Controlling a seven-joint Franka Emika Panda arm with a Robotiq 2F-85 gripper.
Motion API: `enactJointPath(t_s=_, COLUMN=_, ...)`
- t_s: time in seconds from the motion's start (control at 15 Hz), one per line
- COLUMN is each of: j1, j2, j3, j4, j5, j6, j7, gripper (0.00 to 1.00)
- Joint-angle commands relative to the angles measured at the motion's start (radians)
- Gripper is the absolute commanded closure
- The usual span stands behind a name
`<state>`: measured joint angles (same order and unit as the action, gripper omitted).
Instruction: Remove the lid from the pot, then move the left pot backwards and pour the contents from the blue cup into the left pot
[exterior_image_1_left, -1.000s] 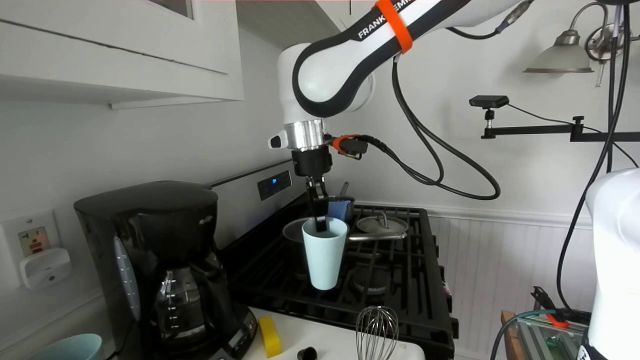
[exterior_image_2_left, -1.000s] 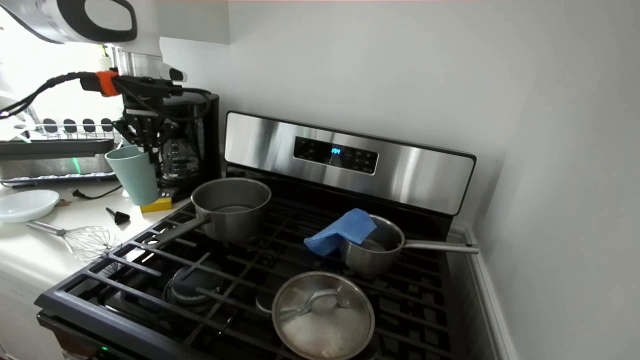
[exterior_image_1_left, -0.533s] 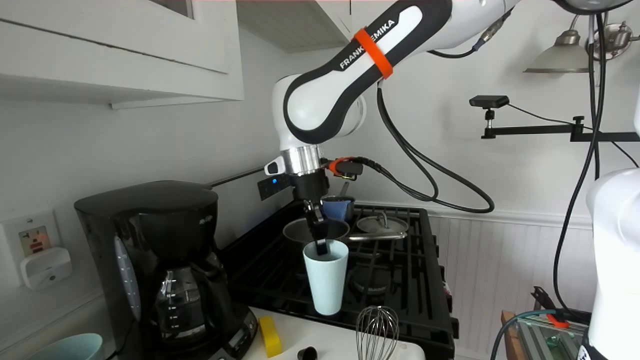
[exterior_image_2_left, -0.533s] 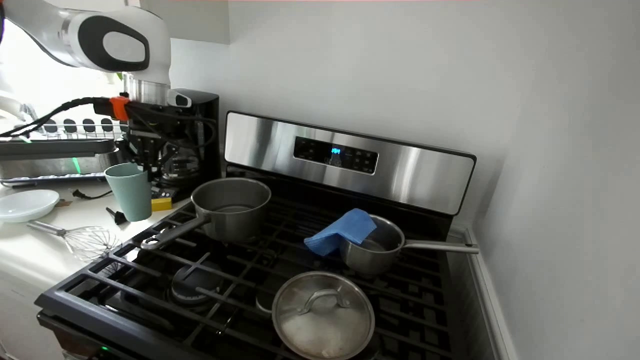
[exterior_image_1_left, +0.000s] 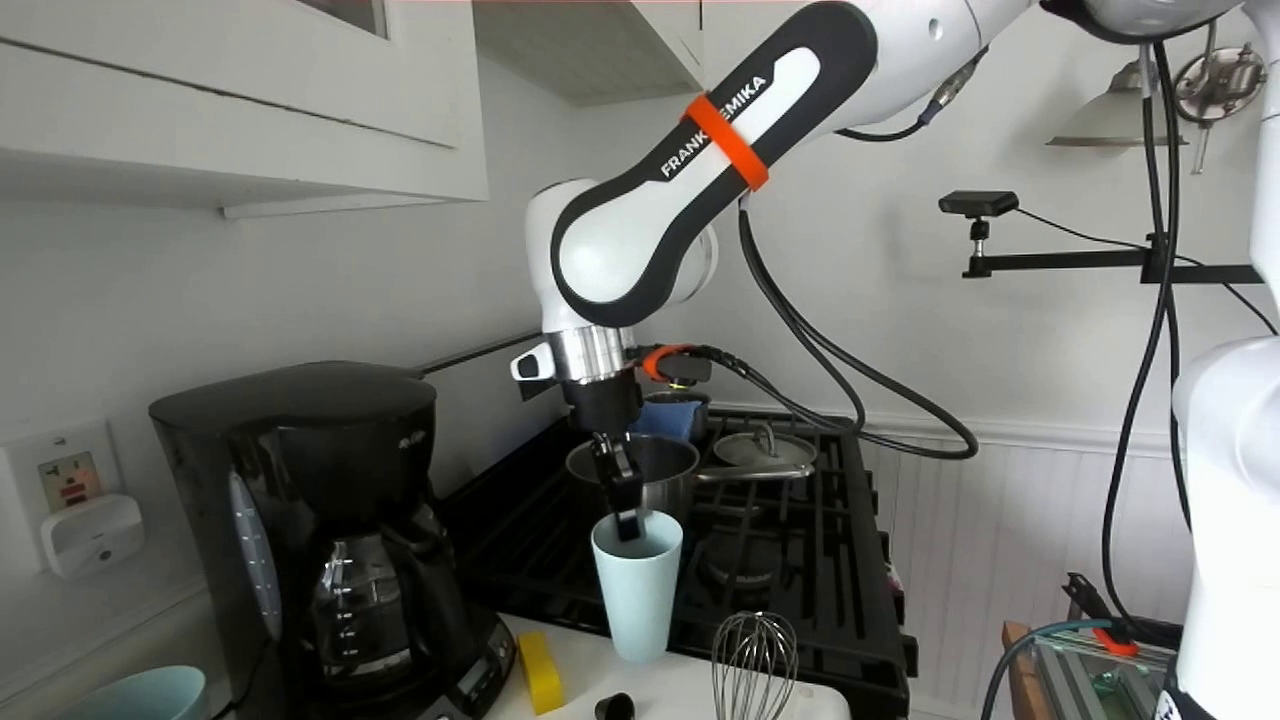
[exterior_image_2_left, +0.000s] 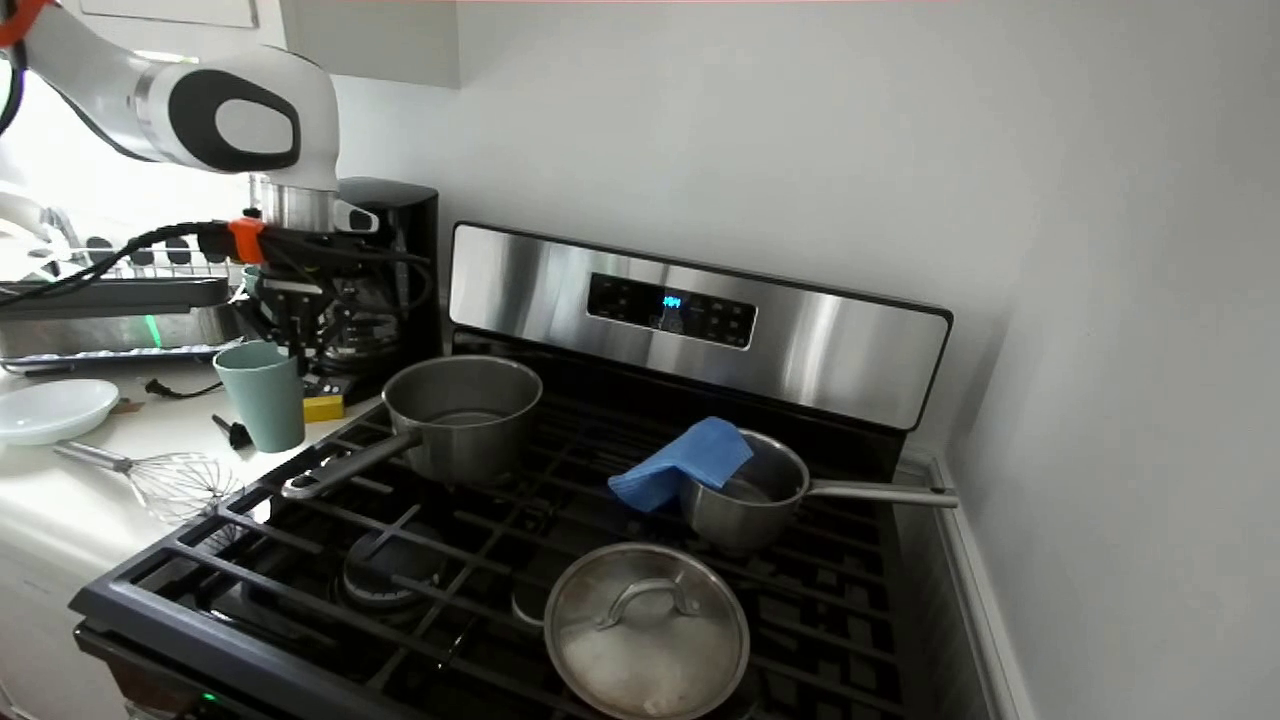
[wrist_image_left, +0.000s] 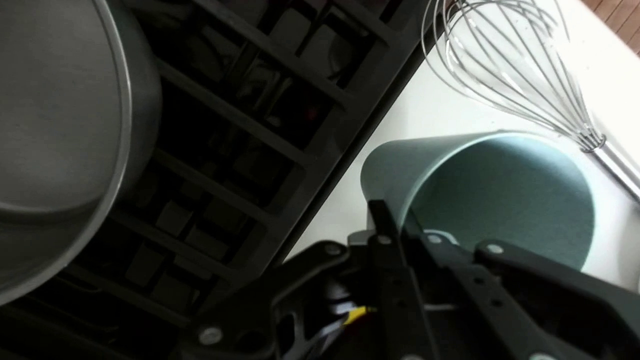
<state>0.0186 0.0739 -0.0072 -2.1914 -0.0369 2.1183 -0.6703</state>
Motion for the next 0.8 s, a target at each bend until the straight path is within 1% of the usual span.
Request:
enactJointPath(t_s=0.0, j1=-0.01, j2=0.027, j3=0.019, j4=0.002, j5=0.016, j6=0.027, j7=-0.033, gripper=0.99)
enactJointPath(t_s=0.33, j1=-0.011, j2=0.052, j3=0.029, j4=-0.005, j5=0.001, j6=0.048, j7=-0.029, gripper=0.99)
enactJointPath(t_s=0.4, j1=-0.011, j2=0.056, j3=0.03, j4=-0.002, j5=-0.005, j6=0.048, j7=-0.024, gripper=0.71)
enactJointPath(t_s=0.47, j1=-0.013, j2=0.058, j3=0.031, j4=-0.002, j5=0.002, j6=0.049, j7=-0.03, gripper=0.7)
enactJointPath(t_s=0.53, j1=-0.014, j2=0.056, j3=0.031, j4=0.002, j5=0.005, j6=0.044, j7=-0.023, gripper=0.65)
enactJointPath(t_s=0.6, j1=-0.014, j2=0.048, j3=0.031, j4=0.002, j5=0.008, j6=0.034, j7=-0.019, gripper=0.57)
enactJointPath(t_s=0.73, j1=-0.015, j2=0.012, j3=0.033, j4=-0.001, j5=0.024, j6=0.02, j7=-0.017, gripper=0.45)
